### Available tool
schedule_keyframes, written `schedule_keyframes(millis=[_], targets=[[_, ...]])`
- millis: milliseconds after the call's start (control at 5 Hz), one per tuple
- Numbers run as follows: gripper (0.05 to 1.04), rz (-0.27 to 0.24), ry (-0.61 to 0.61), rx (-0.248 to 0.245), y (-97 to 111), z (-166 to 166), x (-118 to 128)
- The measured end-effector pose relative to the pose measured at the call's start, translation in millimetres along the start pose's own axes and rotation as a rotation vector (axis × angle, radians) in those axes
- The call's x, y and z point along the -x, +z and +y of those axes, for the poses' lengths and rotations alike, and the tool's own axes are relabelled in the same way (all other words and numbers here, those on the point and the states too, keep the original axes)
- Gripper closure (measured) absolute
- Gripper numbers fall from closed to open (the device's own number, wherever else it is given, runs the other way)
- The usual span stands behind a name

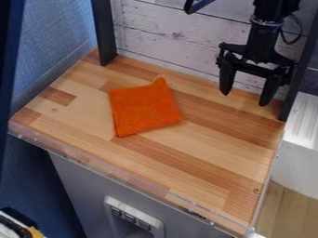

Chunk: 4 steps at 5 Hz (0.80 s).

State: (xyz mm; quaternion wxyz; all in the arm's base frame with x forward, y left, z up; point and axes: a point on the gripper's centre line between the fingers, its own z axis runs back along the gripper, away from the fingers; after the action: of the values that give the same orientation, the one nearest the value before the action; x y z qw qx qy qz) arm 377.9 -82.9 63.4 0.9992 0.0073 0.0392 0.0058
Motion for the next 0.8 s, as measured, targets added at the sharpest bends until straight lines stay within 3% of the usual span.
schedule_keyframes(millis=[400,600,800], targets=[[0.085,0.032,0.117,0.002,-20.8,33.5,9.9],[0.085,-0.027,0.196,0.023,-15.4,51.8,14.3],[0.085,-0.051,0.272,0.042,-23.8,69.4,23.8]])
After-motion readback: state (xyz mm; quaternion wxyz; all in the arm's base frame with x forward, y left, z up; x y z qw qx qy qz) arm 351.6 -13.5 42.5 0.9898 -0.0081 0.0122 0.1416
